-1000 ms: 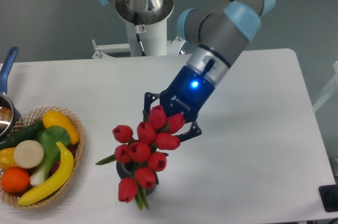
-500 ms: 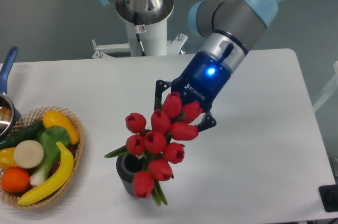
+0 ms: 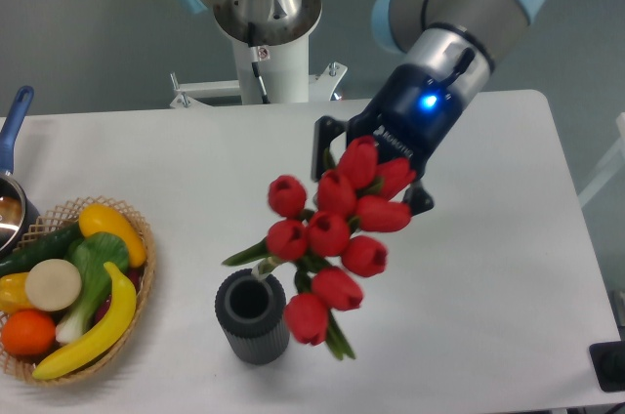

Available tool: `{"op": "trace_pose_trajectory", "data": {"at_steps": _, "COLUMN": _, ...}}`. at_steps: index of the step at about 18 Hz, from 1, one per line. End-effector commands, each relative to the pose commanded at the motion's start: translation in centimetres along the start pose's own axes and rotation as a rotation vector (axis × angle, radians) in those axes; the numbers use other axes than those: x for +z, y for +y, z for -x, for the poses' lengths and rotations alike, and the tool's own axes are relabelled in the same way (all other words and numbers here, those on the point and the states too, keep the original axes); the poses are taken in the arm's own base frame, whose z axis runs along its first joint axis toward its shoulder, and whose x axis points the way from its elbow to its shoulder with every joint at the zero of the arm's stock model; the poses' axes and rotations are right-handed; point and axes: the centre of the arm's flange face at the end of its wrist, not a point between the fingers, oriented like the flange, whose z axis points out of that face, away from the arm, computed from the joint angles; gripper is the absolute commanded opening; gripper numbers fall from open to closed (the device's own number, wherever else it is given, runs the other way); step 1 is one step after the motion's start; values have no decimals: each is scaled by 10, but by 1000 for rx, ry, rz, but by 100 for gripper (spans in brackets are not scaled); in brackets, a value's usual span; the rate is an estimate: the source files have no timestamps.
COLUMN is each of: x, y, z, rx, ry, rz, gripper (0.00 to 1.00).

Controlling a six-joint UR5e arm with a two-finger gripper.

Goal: Pick up the flowers from the vase
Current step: 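Lift the tulip bunch up out of the grey vase, then carry the held tulips away from the vase and hold them hanging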

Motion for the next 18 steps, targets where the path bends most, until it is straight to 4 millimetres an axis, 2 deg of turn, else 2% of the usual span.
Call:
{"op": "trace_pose_trajectory", "data": {"at_steps": 4, "x": -28, "y": 2, "z": 13, "rx": 23, "ry": -36, "rz": -20, "gripper": 4}}
{"op": "trace_pose_trajectory", "data": {"at_steps": 6, "x": -40, "y": 6, "z": 20, "rx": 124, "ry": -71, "rz": -15, "gripper": 4}}
{"op": "trace_pose_trajectory", "data": {"at_steps": 8, "x": -54, "y": 17, "z": 33, "rx": 193, "ry": -148, "rz": 14, "gripper": 4}}
{"op": "trace_pose_trajectory", "data": {"at_steps": 12, "x": -67, "y": 37, "z": 52, "rx": 278, "ry": -302, "rz": 117, "gripper": 0}}
{"op": "trace_pose_trajectory", "data": {"at_steps": 15, "x": -74, "y": 64, "z": 74, "rx": 314, "ry": -394, "rz": 217, "gripper": 0}}
{"op": "trace_pose_trajectory", "data": {"at_steps": 18, "x": -101, "y": 101, "z": 103, "rx": 381, "ry": -460, "rz": 315, "gripper": 0}}
